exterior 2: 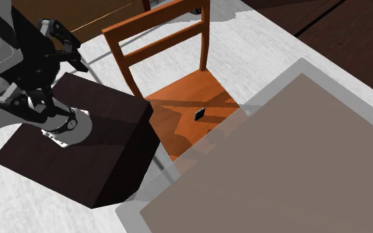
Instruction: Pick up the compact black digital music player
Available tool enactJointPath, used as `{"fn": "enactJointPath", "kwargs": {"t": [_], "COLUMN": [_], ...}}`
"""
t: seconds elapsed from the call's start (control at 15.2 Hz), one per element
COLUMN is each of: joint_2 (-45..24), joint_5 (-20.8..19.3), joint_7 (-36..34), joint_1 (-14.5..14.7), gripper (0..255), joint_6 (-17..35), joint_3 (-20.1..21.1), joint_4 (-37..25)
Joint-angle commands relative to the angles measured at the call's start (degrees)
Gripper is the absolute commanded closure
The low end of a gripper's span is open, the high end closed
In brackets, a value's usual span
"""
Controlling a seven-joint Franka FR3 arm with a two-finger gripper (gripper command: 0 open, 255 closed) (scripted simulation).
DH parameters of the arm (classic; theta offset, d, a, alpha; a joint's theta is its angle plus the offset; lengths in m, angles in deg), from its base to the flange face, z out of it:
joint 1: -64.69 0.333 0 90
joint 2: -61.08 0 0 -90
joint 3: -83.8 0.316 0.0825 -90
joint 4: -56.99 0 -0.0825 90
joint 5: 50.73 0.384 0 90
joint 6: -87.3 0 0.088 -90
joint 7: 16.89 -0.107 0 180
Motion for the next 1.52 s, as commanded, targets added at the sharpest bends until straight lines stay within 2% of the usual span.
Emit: {"fn": "enactJointPath", "kwargs": {"t": [0.0, 0.4, 0.73, 1.12, 1.45], "joint_2": [0.0, 1.65, -0.39, -7.61, -17.47], "joint_5": [0.0, 3.64, 6.72, 9.3, 8.42], "joint_7": [0.0, -8.17, -15.05, -23.87, -32.71], "joint_1": [0.0, 0.55, 1.29, 1.42, -0.72], "gripper": [0, 0, 0, 0, 0], "joint_6": [0.0, 11.83, 22.61, 36.77, 49.04], "joint_3": [0.0, 6.82, 13.17, 21.63, 29.59], "joint_4": [0.0, 10.4, 16.61, 20.67, 20.99]}}
